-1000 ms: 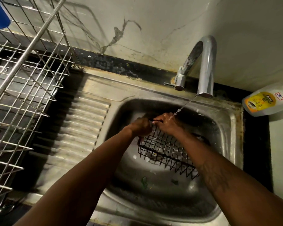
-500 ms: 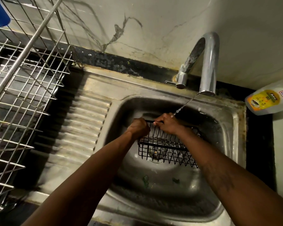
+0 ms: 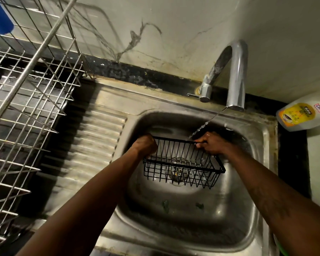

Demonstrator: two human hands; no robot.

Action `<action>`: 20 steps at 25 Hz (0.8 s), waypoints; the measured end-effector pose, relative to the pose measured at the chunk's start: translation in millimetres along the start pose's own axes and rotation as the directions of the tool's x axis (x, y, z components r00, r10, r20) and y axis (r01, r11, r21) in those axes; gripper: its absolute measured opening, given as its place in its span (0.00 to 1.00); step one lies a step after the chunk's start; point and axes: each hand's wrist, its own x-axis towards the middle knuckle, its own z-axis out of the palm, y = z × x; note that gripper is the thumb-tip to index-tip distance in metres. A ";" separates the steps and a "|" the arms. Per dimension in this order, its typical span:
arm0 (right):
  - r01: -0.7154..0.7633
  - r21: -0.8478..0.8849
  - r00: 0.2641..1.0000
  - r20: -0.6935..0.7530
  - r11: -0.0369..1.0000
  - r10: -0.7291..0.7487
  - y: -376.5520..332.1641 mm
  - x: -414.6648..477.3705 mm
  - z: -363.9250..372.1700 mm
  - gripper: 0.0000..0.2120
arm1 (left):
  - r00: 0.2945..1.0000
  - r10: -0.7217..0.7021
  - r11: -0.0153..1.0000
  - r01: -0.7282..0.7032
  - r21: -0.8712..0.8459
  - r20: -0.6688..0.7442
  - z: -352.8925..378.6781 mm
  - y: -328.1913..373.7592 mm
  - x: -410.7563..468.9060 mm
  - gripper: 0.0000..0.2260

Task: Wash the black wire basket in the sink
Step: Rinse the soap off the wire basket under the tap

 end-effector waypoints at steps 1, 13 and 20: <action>-0.002 0.009 0.999 -0.033 1.000 0.002 0.4 4.2 2.4 0.14 | 1.000 -0.026 0.998 0.026 -0.049 0.000 0.0 -1.9 -1.0 0.06; 0.071 0.086 0.988 -0.144 0.994 -0.058 -43.7 32.6 16.9 0.10 | 0.971 -0.239 0.878 0.219 -0.425 0.006 16.0 -11.7 -11.4 0.12; 0.055 0.121 0.994 -0.105 0.991 -0.042 -36.3 25.3 10.9 0.15 | 0.989 -0.098 0.994 0.092 -0.058 -0.109 19.5 -18.9 -14.1 0.11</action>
